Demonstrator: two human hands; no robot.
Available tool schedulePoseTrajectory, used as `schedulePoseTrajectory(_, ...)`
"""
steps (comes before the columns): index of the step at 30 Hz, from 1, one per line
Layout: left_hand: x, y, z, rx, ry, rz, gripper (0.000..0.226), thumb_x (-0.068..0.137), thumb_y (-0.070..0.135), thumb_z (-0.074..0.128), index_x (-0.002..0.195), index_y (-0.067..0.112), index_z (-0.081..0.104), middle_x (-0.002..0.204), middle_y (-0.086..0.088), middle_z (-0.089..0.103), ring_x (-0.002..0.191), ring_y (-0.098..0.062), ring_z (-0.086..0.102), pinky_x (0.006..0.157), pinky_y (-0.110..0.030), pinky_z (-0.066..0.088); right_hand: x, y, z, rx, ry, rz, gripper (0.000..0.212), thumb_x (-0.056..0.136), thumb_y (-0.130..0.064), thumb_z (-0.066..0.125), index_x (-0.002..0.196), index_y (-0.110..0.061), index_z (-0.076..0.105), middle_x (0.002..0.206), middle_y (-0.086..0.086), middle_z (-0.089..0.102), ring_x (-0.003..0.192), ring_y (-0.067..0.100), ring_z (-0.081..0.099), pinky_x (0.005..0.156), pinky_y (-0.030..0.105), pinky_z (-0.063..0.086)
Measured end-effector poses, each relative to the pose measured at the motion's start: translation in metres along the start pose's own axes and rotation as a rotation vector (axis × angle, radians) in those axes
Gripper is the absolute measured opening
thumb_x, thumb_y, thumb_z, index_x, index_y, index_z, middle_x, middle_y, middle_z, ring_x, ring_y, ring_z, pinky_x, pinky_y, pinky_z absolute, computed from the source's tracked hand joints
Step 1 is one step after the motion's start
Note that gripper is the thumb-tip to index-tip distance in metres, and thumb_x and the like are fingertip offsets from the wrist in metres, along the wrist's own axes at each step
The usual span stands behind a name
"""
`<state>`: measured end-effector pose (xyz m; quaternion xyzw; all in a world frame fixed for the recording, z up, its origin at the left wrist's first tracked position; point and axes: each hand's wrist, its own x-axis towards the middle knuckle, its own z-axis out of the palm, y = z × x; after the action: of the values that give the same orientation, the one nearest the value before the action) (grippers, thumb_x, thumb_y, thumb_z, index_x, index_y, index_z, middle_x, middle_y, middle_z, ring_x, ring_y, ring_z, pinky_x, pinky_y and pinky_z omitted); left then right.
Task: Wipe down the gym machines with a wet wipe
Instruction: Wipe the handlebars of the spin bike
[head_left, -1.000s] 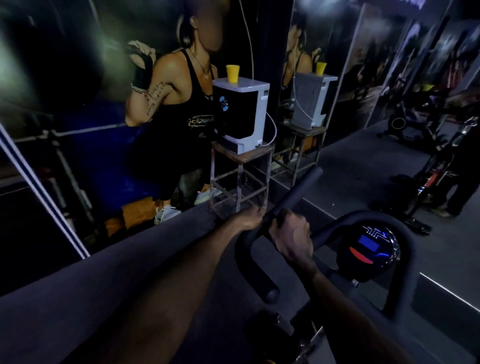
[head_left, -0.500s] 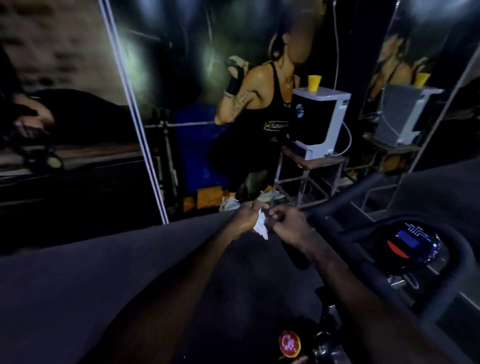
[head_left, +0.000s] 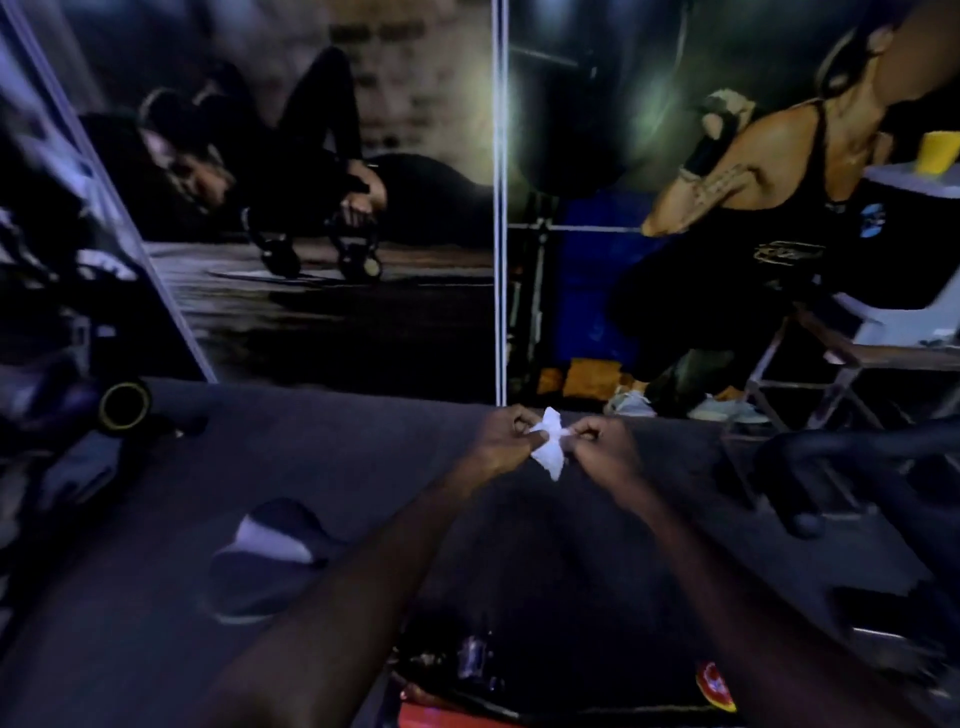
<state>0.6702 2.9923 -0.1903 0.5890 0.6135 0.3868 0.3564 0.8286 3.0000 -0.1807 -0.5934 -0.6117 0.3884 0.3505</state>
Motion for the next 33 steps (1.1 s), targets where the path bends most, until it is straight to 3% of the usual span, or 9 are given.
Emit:
schedulePoseTrajectory(4, -0.03, -0.033, -0.053, 0.061, 0.055, -0.085, 0.019, 0.087, 0.008, 0.072, 0.077, 0.022, 0.064, 0.067, 0.005, 0.059, 0.058, -0.001, 0.054, 0.062, -0.023, 0.047, -0.014, -0.014, 0.061, 0.3, -0.198, 0.112, 0.009, 0.086, 0.001, 0.07, 0.088, -0.007, 0.064, 0.071, 0.009, 0.068, 0.051, 0.013, 0.059, 0.042, 0.024, 0.044)
schedulePoseTrajectory(8, -0.057, -0.065, -0.093, 0.14, 0.081, -0.133, 0.007, 0.09, 0.011, 0.068, 0.087, 0.017, 0.071, 0.068, 0.007, 0.063, 0.064, -0.008, 0.056, 0.069, -0.027, 0.047, -0.03, -0.024, 0.112, 0.342, -0.352, 0.129, 0.013, 0.088, -0.002, 0.071, 0.081, -0.011, 0.064, 0.062, 0.003, 0.067, 0.042, 0.006, 0.055, 0.04, 0.019, 0.039)
schedulePoseTrajectory(11, -0.081, -0.09, -0.123, 0.205, 0.151, -0.172, 0.019, 0.089, 0.003, 0.06, 0.094, 0.013, 0.075, 0.085, -0.002, 0.074, 0.083, -0.017, 0.068, 0.081, -0.028, 0.052, -0.042, -0.029, 0.148, 0.112, -0.322, 0.02, 0.018, 0.084, -0.012, 0.073, 0.069, -0.017, 0.063, 0.06, 0.001, 0.063, 0.045, 0.006, 0.054, 0.047, 0.025, 0.042)
schedulePoseTrajectory(15, -0.118, -0.136, -0.164, 0.291, 0.172, -0.318, 0.014, 0.087, 0.006, 0.062, 0.089, 0.013, 0.074, 0.096, -0.01, 0.075, 0.098, -0.019, 0.069, 0.094, -0.031, 0.05, -0.077, -0.023, 0.204, -0.375, -0.405, -0.117, 0.036, 0.079, -0.04, 0.062, 0.058, -0.011, 0.054, 0.067, 0.006, 0.062, 0.07, 0.021, 0.063, 0.061, 0.028, 0.041)
schedulePoseTrajectory(17, -0.131, -0.158, -0.181, 0.281, 0.177, -0.372, 0.02, 0.088, 0.005, 0.059, 0.08, 0.017, 0.072, 0.097, -0.015, 0.075, 0.1, -0.03, 0.069, 0.095, -0.04, 0.051, -0.101, -0.021, 0.229, -0.446, -0.391, -0.143, 0.037, 0.088, -0.036, 0.061, 0.068, -0.006, 0.064, 0.08, 0.014, 0.07, 0.088, 0.026, 0.069, 0.071, 0.03, 0.046)
schedulePoseTrajectory(19, -0.145, -0.174, -0.196, 0.298, 0.147, -0.407, 0.019, 0.092, 0.01, 0.056, 0.091, 0.014, 0.075, 0.105, -0.011, 0.074, 0.105, -0.028, 0.067, 0.094, -0.035, 0.048, -0.118, -0.025, 0.248, -0.476, -0.361, -0.234, 0.023, 0.092, -0.024, 0.061, 0.083, -0.007, 0.073, 0.096, 0.017, 0.072, 0.101, 0.029, 0.065, 0.083, 0.032, 0.046)
schedulePoseTrajectory(23, -0.168, -0.196, -0.219, 0.342, 0.138, -0.362, 0.025, 0.098, 0.017, 0.054, 0.113, 0.009, 0.072, 0.117, -0.01, 0.069, 0.113, -0.027, 0.063, 0.096, -0.032, 0.047, -0.131, -0.029, 0.268, -0.501, -0.313, -0.37, 0.017, 0.092, -0.018, 0.058, 0.082, -0.012, 0.072, 0.082, 0.018, 0.066, 0.088, 0.034, 0.065, 0.076, 0.036, 0.046)
schedulePoseTrajectory(29, -0.181, -0.22, -0.238, 0.438, 0.166, -0.258, 0.033, 0.086, 0.007, 0.052, 0.099, 0.022, 0.078, 0.109, -0.008, 0.073, 0.103, -0.027, 0.067, 0.087, -0.033, 0.052, -0.16, -0.045, 0.308, -0.606, -0.225, -0.236, 0.019, 0.093, -0.017, 0.05, 0.108, -0.024, 0.061, 0.117, -0.001, 0.061, 0.115, 0.024, 0.059, 0.076, 0.033, 0.042)
schedulePoseTrajectory(33, -0.187, -0.231, -0.252, 0.474, 0.222, -0.257, 0.042, 0.068, 0.022, 0.042, 0.092, 0.014, 0.075, 0.098, -0.017, 0.07, 0.096, -0.039, 0.065, 0.083, -0.038, 0.048, -0.149, -0.053, 0.332, -0.525, -0.133, -0.191, 0.017, 0.088, -0.01, 0.054, 0.1, -0.017, 0.064, 0.11, 0.006, 0.067, 0.105, 0.027, 0.064, 0.078, 0.031, 0.044)
